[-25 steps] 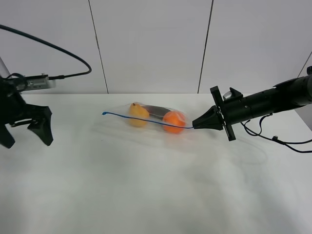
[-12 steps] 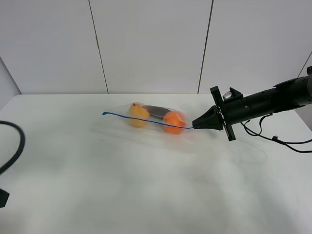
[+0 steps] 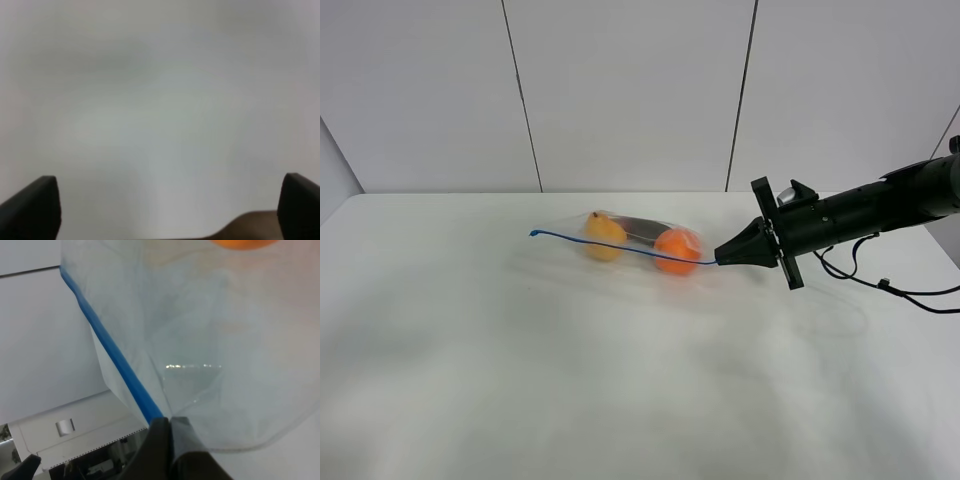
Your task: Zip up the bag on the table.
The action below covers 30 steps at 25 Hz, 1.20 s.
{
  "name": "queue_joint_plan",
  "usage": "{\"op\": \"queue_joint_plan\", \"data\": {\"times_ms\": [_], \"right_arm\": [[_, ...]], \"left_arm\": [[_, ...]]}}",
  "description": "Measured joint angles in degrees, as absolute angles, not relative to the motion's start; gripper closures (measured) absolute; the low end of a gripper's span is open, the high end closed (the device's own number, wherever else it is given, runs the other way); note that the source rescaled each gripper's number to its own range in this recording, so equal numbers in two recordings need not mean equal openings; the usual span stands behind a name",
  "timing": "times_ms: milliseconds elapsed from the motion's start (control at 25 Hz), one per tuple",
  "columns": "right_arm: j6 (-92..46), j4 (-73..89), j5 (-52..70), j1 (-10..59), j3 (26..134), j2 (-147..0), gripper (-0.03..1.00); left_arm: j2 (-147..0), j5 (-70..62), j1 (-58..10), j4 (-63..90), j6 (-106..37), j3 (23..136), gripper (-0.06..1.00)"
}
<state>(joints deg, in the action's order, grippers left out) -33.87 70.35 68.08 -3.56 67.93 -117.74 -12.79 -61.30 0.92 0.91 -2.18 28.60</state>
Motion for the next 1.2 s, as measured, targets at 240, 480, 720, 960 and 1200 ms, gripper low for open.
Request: {"op": "queue_joint_plan", "data": {"times_ms": [240, 480, 720, 960, 1200], "right_arm": [[-33.87, 70.08, 68.09, -3.56, 67.93, -117.74, 0.97], [-33.87, 69.85, 68.15, -3.56, 67.93, -117.74, 0.97], [-33.81, 67.05, 68.8, -3.61, 67.93, -117.41, 0.59], [-30.34, 54.85, 66.44, -3.56, 70.26, -112.53, 0.12], [-14.08, 23.17, 65.17, -2.19, 81.96, -108.7, 0.09]], "left_arm": [[-7.14, -61.3, -0.86, 0.84, -2.14, 28.6, -0.05], [0.09, -61.36, -3.34, 0.77, -2.14, 28.6, -0.05], [0.36, -61.36, -3.34, 0.87, -2.14, 28.6, -0.05], [0.36, -61.36, -3.34, 0.87, -2.14, 28.6, -0.05], [0.36, -61.36, -3.34, 0.87, -2.14, 28.6, -0.05]]}}
